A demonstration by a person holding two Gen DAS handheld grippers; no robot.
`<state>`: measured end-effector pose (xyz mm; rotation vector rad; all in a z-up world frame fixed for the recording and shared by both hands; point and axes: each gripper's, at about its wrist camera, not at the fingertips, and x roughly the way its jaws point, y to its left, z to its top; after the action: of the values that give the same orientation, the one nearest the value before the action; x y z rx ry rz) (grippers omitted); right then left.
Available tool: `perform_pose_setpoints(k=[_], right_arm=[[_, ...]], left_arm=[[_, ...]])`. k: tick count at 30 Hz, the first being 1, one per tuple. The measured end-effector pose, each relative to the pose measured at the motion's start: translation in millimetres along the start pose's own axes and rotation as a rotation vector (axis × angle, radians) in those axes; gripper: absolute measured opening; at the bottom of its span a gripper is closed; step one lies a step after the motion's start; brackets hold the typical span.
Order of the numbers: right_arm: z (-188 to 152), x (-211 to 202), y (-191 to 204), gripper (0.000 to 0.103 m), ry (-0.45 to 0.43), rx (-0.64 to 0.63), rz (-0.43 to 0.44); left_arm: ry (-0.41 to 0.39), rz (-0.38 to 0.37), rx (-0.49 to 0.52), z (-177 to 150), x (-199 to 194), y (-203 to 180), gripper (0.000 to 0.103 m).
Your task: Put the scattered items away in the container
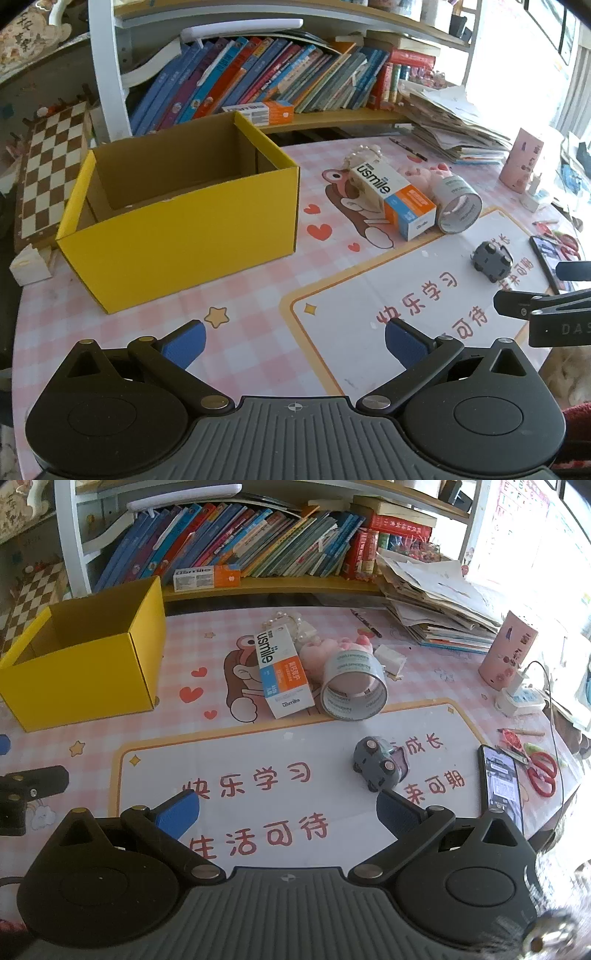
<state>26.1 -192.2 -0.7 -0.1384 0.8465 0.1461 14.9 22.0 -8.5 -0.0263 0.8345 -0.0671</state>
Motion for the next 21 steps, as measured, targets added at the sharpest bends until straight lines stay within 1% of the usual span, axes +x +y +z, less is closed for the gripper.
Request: perform_pose_setpoints(k=[5,11,13,16,19,21], right_arm=[[-2.9,-3.1,-1.3,0.103,0.002,0.005,0.015],[-2.2,-3.6,-6.1,0.103,0.008,-0.005,0.099],[0.4,-2.5,-7.1,0.103,0.003,-0.026,0.119],[6.4,1.0,-11.4,0.103,-0.025,-0.075,0.118],[14.6,7.2,-22.4,0.103,-0.045,-0.108,0.130],[19.5,12.8,-32.1,0.103,-0.048,-0.116,0.143]], left_arm=[[0.000,-0.006,-0.005,1.5,3.4,0.1,0.103],[0.004,-0.009,-0.017,4.7,8.2,-1.9,0.103],[0.002,0.000,-0.021,7.2,9.9,-6.0,0.103],[0.000,0.021,-0.035,11.5,12.7,-11.3,0.103],[0.004,0.051,-0.053,16.7,16.7,-19.0,0.103],[0.013,0.058,-0.066,18.5,20.4,-24.6,0.103]])
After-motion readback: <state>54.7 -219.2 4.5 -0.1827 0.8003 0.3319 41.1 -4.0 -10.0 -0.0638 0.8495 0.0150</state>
